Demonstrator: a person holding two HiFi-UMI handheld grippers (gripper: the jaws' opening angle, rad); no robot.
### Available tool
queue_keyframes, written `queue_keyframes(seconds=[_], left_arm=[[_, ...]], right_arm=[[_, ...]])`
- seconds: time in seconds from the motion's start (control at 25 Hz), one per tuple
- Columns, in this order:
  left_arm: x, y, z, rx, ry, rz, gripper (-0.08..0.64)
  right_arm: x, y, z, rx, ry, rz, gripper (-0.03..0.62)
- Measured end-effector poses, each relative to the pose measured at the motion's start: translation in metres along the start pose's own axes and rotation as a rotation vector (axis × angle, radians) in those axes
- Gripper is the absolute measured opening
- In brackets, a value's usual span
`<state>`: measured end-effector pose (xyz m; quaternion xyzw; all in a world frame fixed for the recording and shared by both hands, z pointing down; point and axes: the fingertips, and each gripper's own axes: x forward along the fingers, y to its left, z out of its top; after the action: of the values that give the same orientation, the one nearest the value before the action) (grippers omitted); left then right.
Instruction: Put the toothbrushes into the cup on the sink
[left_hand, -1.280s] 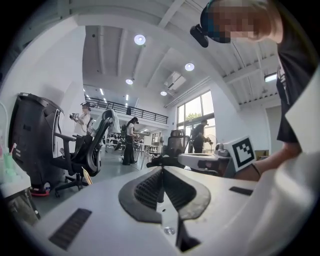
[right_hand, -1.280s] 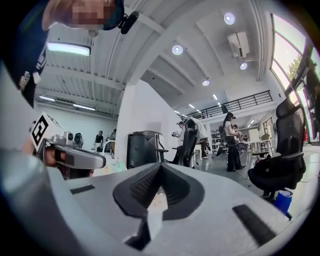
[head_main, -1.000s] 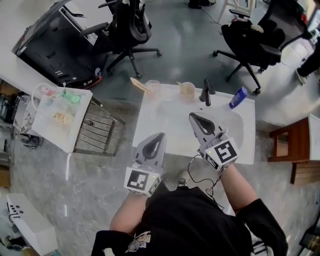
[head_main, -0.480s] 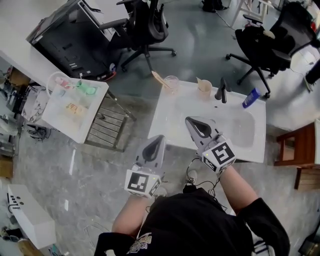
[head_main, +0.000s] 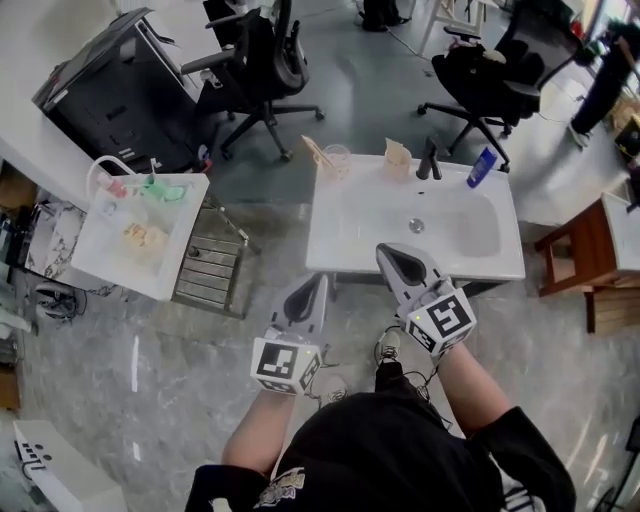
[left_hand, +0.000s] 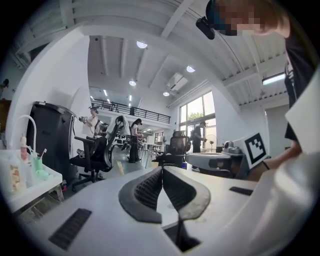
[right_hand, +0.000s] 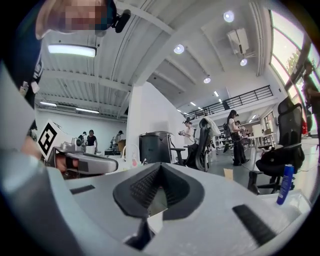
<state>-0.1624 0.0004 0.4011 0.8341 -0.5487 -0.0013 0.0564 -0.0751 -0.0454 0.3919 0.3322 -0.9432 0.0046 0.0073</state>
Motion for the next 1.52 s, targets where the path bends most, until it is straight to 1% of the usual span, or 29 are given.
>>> queue_keyframes(seconds=[0.16, 0.28, 0.44, 0.52, 0.72, 0.96, 1.12, 1.36, 1.52], left_arm=[[-0.021, -0.014, -0.011, -0.015, 0.006, -0.085, 0.007], [-0.029, -0.032, -0.009, -0.026, 0.001, -0.145, 0.008], [-0.037, -0.064, -0.005, -0.031, -0.004, -0.205, 0.008], [-0.040, -0.078, -0.003, -0.024, -0.011, -0.217, 0.008], [-0.045, -0.112, 0.000, -0.016, -0.016, -0.198, 0.008], [-0.047, -0.169, -0.007, -0.026, -0.005, -0.128, 0.008], [-0.056, -0.208, -0.016, -0.012, 0.007, -0.092, 0.008], [-0.065, -0.249, -0.025, -0.007, 0.014, -0.030, 0.008], [-0.071, -0.271, -0.026, 0.002, 0.015, -0.018, 0.008]], right_arm=[[-0.036, 0.022, -0.001, -0.010, 0.017, -0.100, 0.005], [-0.065, 0.030, 0.003, -0.020, 0.033, -0.164, 0.005], [-0.101, 0.033, 0.010, -0.027, 0.037, -0.219, 0.005], [-0.115, 0.032, 0.012, -0.029, 0.030, -0.234, 0.005], [-0.150, 0.030, 0.020, -0.035, 0.019, -0.218, 0.005], [-0.204, 0.015, 0.018, -0.018, 0.011, -0.156, 0.005], [-0.240, 0.009, 0.012, -0.004, 0.008, -0.114, 0.005], [-0.277, 0.004, 0.004, 0.009, 0.002, -0.057, 0.005], [-0.296, 0.003, 0.006, 0.008, -0.006, -0.041, 0.005]])
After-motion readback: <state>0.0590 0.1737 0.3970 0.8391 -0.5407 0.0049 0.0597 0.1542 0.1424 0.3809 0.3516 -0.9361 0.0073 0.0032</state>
